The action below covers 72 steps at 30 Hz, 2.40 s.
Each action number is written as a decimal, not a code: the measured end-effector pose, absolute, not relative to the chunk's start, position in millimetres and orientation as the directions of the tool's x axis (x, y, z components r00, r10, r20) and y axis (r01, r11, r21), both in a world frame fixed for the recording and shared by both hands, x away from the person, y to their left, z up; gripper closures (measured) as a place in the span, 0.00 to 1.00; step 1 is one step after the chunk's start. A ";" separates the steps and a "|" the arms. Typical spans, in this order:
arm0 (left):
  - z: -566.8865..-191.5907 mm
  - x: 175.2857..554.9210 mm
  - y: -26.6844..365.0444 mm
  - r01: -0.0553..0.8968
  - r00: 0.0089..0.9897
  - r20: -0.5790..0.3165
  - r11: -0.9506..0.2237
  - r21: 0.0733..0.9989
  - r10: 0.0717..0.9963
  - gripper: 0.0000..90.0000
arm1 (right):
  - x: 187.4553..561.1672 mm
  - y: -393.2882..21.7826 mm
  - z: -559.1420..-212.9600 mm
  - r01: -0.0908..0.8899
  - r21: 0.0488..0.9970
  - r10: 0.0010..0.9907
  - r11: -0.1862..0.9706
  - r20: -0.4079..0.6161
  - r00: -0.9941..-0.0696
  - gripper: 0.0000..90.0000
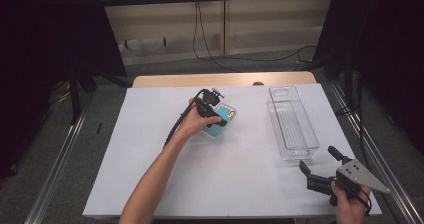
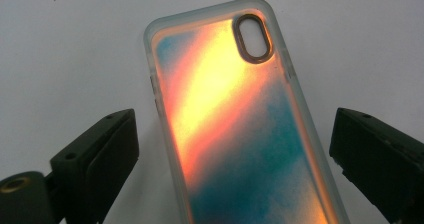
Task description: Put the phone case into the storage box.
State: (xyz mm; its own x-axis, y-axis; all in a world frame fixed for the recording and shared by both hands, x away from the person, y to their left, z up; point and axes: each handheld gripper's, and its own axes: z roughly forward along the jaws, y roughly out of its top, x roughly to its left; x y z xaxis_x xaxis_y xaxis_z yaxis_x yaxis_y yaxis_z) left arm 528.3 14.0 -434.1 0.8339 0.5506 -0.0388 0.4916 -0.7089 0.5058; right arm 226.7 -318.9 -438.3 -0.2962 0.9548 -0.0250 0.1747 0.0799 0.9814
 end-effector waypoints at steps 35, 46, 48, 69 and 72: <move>-445.8 515.2 12.0 0.531 0.798 -0.028 -0.680 0.506 0.602 0.16 | 227.4 -316.4 -438.8 0.177 0.981 0.954 0.083 -0.027 -0.297 0.00; -442.2 515.3 12.6 0.535 0.800 -0.029 -0.692 0.485 0.599 0.19 | 227.5 -317.9 -438.6 0.176 0.981 0.955 0.085 -0.030 -0.296 0.00; -442.0 515.2 12.9 0.543 0.796 -0.036 -0.686 0.485 0.605 0.19 | 227.3 -318.0 -438.5 0.175 0.981 0.955 0.084 -0.029 -0.295 0.00; -419.2 501.6 26.0 0.493 0.794 -0.002 -0.642 0.587 0.608 0.19 | 227.6 -318.1 -438.7 0.176 0.981 0.956 0.083 -0.029 -0.293 0.00; -415.9 498.2 29.0 0.494 0.787 0.003 -0.633 0.597 0.617 0.19 | 227.5 -318.2 -438.6 0.175 0.981 0.956 0.083 -0.028 -0.293 0.00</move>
